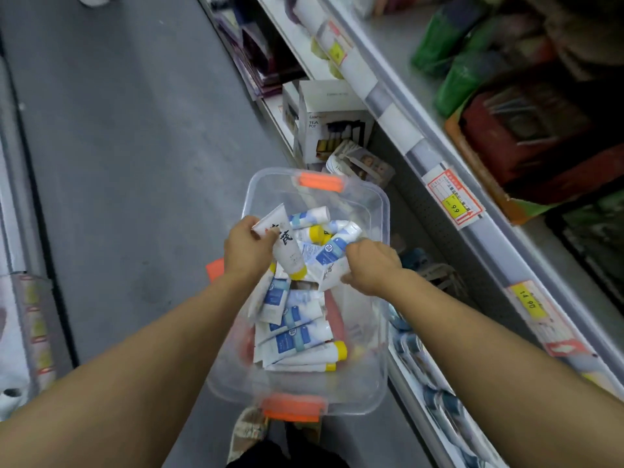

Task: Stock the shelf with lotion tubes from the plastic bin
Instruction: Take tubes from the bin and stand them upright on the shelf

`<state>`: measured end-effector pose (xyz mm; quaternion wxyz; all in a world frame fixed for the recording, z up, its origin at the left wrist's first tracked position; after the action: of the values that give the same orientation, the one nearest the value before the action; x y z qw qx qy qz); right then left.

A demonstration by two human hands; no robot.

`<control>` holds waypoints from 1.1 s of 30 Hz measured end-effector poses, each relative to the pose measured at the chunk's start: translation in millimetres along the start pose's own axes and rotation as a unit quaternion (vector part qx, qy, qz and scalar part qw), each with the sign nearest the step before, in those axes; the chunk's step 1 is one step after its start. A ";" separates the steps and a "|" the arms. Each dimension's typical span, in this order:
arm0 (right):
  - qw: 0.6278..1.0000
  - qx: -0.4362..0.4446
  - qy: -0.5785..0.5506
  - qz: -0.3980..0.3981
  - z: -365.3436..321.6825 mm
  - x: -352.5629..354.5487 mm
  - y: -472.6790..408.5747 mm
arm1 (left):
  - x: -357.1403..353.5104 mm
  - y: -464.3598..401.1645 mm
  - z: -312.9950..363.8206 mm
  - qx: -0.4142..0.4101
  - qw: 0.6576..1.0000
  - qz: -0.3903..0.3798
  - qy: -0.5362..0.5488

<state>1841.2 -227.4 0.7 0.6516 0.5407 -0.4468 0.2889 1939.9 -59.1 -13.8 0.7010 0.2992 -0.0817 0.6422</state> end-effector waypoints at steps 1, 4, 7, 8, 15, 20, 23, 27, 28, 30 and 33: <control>0.999 -0.024 -0.024 0.011 2.3 9.4 4.7 | 4.9 0.5 8.8 -0.004 1.000 -0.002 0.016; 0.986 -0.114 -0.117 0.040 13.3 35.6 19.3 | 15.9 4.1 34.8 -0.012 0.998 -0.016 0.059; 0.932 -0.223 -0.276 0.068 28.5 51.3 31.0 | 24.5 9.1 60.0 -0.010 0.994 -0.039 0.099; 0.899 -0.258 -0.347 0.073 32.7 53.9 34.8 | 27.2 10.5 66.4 -0.002 0.993 -0.046 0.109; 0.470 -0.298 -0.830 -0.039 9.4 83.8 72.1 | 39.8 25.1 110.7 0.056 0.977 -0.131 0.156; 0.453 -0.182 -0.872 0.027 4.9 136.2 89.3 | 48.7 54.5 155.9 0.112 0.950 -0.223 0.190; 0.498 -0.149 -0.847 0.109 15.0 164.7 104.8 | 52.5 68.2 181.4 0.082 0.942 -0.276 0.175; 0.561 -0.140 -0.794 0.189 29.5 200.7 138.4 | 59.8 94.1 221.1 -0.002 0.932 -0.321 0.167; 0.569 -0.138 -0.783 0.209 32.1 210.1 149.0 | 63.0 100.9 230.4 -0.019 0.931 -0.326 0.164; 0.587 -0.140 -0.757 0.250 38.3 227.5 171.0 | 70.0 113.2 248.1 -0.045 0.927 -0.328 0.178; 0.617 -0.154 -0.697 0.331 51.9 250.2 204.8 | 79.5 132.0 273.7 -0.071 0.920 -0.327 0.203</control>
<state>1759.7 -253.2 316.9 0.0777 0.2867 -0.9534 -0.0519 1901.3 -135.5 288.4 0.8928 0.1224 0.1192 0.4167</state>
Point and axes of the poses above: each hand's wrist, its own y-axis away from the middle knuckle, its own x-axis out of the back of the hand, z = x × y, the point moved 8 cm from there along -y, towards the middle knuckle, and after that the axes turned 8 degrees about z, right-handed, at the moved point
